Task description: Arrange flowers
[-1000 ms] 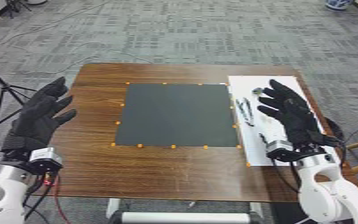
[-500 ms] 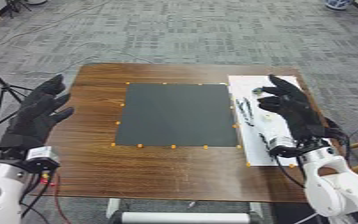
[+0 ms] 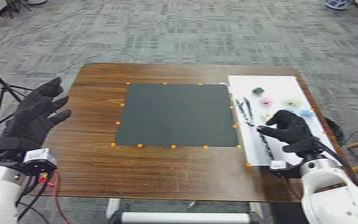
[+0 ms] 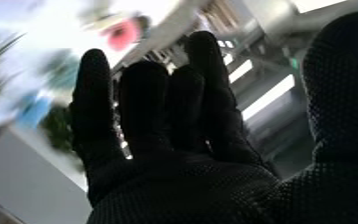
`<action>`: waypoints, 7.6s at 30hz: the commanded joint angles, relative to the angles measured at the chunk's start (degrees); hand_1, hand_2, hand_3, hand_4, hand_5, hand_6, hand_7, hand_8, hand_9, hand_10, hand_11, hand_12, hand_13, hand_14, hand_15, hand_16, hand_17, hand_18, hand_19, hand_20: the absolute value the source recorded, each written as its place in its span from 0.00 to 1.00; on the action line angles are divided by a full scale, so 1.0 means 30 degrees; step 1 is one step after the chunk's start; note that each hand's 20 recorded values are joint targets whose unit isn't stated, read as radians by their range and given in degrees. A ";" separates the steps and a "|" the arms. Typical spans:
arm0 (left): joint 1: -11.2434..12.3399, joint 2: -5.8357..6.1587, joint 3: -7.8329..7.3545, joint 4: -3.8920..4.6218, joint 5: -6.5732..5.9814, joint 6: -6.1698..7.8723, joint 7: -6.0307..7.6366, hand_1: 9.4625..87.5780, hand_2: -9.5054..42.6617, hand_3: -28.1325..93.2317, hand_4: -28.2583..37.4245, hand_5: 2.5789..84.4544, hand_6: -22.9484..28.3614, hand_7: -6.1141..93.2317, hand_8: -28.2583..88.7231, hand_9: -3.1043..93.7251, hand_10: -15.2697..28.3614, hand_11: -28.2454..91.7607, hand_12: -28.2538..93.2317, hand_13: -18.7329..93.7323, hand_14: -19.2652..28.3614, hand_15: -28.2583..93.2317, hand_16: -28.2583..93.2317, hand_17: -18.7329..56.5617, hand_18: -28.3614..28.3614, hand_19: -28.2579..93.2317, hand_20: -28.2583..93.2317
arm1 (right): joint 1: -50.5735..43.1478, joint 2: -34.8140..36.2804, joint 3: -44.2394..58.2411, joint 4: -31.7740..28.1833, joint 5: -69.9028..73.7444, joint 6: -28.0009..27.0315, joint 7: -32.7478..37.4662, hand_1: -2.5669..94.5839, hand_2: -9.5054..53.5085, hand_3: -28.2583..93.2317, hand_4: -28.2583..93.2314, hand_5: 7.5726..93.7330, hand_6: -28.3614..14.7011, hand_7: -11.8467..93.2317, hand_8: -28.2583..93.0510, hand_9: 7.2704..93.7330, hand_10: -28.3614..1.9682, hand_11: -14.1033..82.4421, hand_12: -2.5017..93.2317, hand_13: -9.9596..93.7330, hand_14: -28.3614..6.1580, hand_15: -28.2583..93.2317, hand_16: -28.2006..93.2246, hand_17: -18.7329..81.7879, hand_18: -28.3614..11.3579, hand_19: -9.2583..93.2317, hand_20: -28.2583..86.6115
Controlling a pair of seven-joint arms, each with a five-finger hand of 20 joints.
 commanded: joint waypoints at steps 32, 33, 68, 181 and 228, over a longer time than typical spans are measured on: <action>0.0575 -0.0029 -0.0416 -0.0345 -0.0504 0.0360 -0.0156 0.23 0.02 0.80 0.05 0.19 0.46 0.29 0.15 0.16 0.52 0.35 0.42 0.20 0.64 0.55 0.21 0.07 0.84 0.56 0.32 | 0.2032 0.0547 -0.3532 0.0839 -0.9483 -0.6851 0.4829 0.22 0.00 0.88 0.00 0.40 0.50 0.77 0.04 0.41 0.41 0.88 0.70 0.53 0.32 0.93 0.57 0.34 0.13 0.77 0.57; 0.0618 -0.0045 -0.0422 -0.0356 -0.0481 0.0323 -0.0143 0.23 0.02 0.80 0.05 0.19 0.46 0.29 0.15 0.16 0.52 0.35 0.42 0.20 0.64 0.55 0.21 0.07 0.84 0.56 0.32 | 0.2517 0.0552 -0.4035 0.1055 -0.9579 -0.6894 0.4942 0.22 0.00 0.88 0.00 0.40 0.50 0.76 0.04 0.41 0.41 0.88 0.70 0.52 0.32 0.93 0.56 0.34 0.13 0.77 0.57; 0.1061 -0.0104 -0.1011 -0.0596 -0.0663 0.0579 0.0000 0.22 0.03 0.81 0.05 0.19 0.46 0.28 0.16 0.16 0.53 0.35 0.41 0.20 0.64 0.55 0.21 0.07 0.85 0.56 0.32 | 0.5750 0.0503 -0.7142 0.2604 -1.0111 -0.6974 0.5047 0.37 0.00 0.92 0.00 0.65 0.67 0.72 0.40 0.71 0.56 0.86 0.71 0.74 0.47 0.93 0.61 0.44 0.18 0.85 0.61; -0.7595 0.4117 0.3290 0.2163 -0.0743 -0.1775 -0.1864 0.21 0.02 0.81 0.04 0.22 0.47 0.26 0.17 0.17 0.54 0.34 0.41 0.20 0.64 0.53 0.21 0.06 0.85 0.55 0.31 | 2.1064 -1.5123 -2.1233 1.2798 -0.8291 -0.6136 0.6156 0.37 0.01 0.98 0.17 0.79 0.63 0.64 0.43 0.82 0.60 0.86 0.74 0.81 0.50 0.95 0.60 0.48 0.13 0.90 0.64; -0.6409 0.3463 0.2763 0.1547 -0.0695 -0.1472 -0.1133 0.21 0.03 0.81 0.04 0.22 0.47 0.26 0.17 0.17 0.54 0.34 0.42 0.20 0.64 0.54 0.22 0.06 0.85 0.55 0.31 | 1.8650 -1.1384 -1.7934 0.7793 -0.3700 -0.5185 -0.5279 0.37 0.18 1.00 0.09 0.56 0.67 0.42 0.14 0.66 0.57 0.72 0.81 0.71 0.47 0.92 0.59 0.45 0.19 0.86 0.66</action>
